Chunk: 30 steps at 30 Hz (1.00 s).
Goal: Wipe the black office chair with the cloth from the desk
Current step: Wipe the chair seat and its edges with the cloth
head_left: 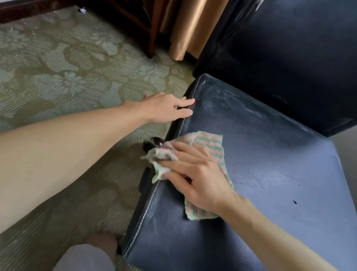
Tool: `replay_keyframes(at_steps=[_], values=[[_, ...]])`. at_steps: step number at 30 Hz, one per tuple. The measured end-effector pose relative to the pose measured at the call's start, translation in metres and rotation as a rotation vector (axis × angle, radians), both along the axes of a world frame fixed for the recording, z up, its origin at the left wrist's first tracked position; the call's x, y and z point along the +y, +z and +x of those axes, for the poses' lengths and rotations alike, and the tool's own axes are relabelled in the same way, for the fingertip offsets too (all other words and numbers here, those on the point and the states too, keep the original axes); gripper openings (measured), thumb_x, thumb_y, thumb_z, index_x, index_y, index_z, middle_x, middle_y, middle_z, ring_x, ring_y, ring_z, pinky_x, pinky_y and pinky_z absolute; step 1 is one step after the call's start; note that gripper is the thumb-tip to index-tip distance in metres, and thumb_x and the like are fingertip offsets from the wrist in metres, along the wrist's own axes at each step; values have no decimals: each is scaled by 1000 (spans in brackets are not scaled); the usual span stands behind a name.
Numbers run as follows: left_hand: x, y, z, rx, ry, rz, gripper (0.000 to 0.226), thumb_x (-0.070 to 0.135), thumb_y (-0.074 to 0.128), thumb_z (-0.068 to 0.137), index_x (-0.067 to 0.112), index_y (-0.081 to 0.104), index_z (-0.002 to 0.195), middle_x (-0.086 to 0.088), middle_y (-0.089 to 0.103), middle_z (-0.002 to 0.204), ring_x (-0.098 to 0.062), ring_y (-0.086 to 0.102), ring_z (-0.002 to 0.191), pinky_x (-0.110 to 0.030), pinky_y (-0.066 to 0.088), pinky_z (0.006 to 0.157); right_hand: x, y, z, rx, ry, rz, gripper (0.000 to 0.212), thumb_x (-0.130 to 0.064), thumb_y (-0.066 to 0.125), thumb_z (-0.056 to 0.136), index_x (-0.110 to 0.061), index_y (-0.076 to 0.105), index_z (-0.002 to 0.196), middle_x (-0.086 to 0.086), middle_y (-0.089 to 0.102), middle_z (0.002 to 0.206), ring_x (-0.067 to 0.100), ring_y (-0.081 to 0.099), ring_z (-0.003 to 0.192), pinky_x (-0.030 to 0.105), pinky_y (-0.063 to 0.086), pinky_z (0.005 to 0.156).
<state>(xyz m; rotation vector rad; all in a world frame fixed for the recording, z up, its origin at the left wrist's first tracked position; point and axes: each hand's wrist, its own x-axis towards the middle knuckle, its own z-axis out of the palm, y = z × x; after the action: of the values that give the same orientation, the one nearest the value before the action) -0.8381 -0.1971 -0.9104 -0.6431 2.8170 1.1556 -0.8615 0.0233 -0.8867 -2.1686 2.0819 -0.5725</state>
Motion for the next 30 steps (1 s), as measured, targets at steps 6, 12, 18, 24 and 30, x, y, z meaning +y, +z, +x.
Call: replay_keyframes(at_steps=[6,12,18,24,30], values=[[1,-6,0,28,17,-59,49,63,38,94,51,36,142,21,29,153,-19,38,138,-59,14,115,-2,1,-16,-93,103,4,11,-16,63,93,-18,73,90,7,70,114,21,55,125,48,42,97],[-2,-8,-5,37,-42,-247,54,61,30,97,43,31,147,13,23,158,-17,22,146,-60,-3,115,-5,5,-34,-103,-148,27,25,-17,63,94,-14,70,118,9,62,130,22,45,135,50,36,104],[-4,-4,-33,57,-202,-257,66,61,35,96,35,16,153,11,-2,162,-8,-3,148,-44,6,119,14,0,-2,-57,185,22,24,-26,58,95,-15,74,111,3,66,125,17,48,132,44,37,104],[-9,-7,-38,56,-152,-197,56,64,34,94,46,29,147,24,10,159,-14,23,145,-44,22,115,-16,9,-46,-112,-152,52,21,-13,63,93,-12,73,112,10,63,129,22,46,134,51,36,103],[-10,2,-40,104,-128,-151,41,52,33,99,46,47,137,24,28,152,-12,34,137,-43,26,113,-1,-8,-17,-42,92,-15,16,-20,62,93,-15,77,97,2,73,109,16,56,124,45,39,97]])
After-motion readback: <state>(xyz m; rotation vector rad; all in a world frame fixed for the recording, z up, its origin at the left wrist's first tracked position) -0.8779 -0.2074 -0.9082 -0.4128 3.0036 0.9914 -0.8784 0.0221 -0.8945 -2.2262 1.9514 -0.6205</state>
